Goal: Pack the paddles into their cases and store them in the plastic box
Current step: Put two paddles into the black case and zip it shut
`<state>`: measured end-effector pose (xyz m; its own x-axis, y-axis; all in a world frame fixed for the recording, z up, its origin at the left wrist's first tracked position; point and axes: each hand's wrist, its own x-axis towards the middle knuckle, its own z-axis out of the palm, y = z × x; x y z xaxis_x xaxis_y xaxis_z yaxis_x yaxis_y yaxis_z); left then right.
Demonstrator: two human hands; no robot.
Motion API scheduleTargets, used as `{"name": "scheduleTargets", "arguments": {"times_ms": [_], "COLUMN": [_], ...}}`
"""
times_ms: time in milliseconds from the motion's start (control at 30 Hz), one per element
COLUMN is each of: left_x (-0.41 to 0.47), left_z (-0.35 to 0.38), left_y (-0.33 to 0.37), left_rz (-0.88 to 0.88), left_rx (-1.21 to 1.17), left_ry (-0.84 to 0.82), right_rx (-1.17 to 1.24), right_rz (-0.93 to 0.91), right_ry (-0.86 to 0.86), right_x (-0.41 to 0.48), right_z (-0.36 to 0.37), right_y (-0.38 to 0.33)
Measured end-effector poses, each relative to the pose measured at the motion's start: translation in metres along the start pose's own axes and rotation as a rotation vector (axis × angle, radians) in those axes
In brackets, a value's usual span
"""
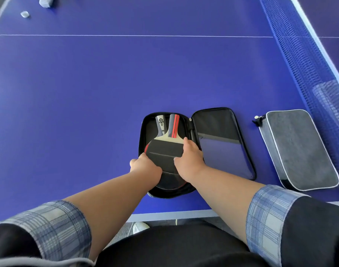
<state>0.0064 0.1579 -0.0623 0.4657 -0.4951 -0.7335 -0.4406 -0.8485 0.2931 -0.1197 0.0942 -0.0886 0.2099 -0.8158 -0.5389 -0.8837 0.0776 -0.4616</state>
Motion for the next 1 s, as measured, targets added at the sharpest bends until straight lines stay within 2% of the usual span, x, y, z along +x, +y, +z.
{"name": "scheduleTargets", "arguments": {"times_ms": [167, 233, 333, 433, 533, 633, 833, 1000], "left_x": [-0.006, -0.014, -0.026, -0.036, -0.04, -0.04, -0.03, -0.043], "left_z": [-0.003, -0.002, 0.005, 0.015, 0.027, 0.05, 0.113, 0.128], "left_y": [0.002, 0.005, 0.01, 0.026, 0.058, 0.1, 0.159, 0.192], "left_rz": [0.016, 0.025, 0.162, 0.291, 0.449, 0.571, 0.468, 0.379], "left_rx": [0.051, 0.002, 0.036, 0.16, 0.212, 0.263, 0.237, -0.029], "left_ry": [0.028, 0.059, 0.114, 0.064, 0.007, -0.062, -0.173, -0.168], "right_rx": [0.153, 0.234, 0.289, 0.3, 0.311, 0.368, 0.374, 0.503], "right_rz": [0.027, 0.043, 0.128, 0.28, 0.353, 0.351, 0.329, 0.346], "right_ry": [-0.072, -0.021, 0.15, 0.246, 0.271, 0.21, 0.049, -0.026], "right_x": [-0.011, -0.017, -0.028, -0.036, -0.029, -0.01, 0.023, 0.027], "right_z": [-0.017, -0.028, -0.047, -0.073, -0.103, -0.126, -0.139, -0.148], "right_y": [0.001, 0.006, 0.028, 0.067, 0.103, 0.128, 0.16, 0.164]}}
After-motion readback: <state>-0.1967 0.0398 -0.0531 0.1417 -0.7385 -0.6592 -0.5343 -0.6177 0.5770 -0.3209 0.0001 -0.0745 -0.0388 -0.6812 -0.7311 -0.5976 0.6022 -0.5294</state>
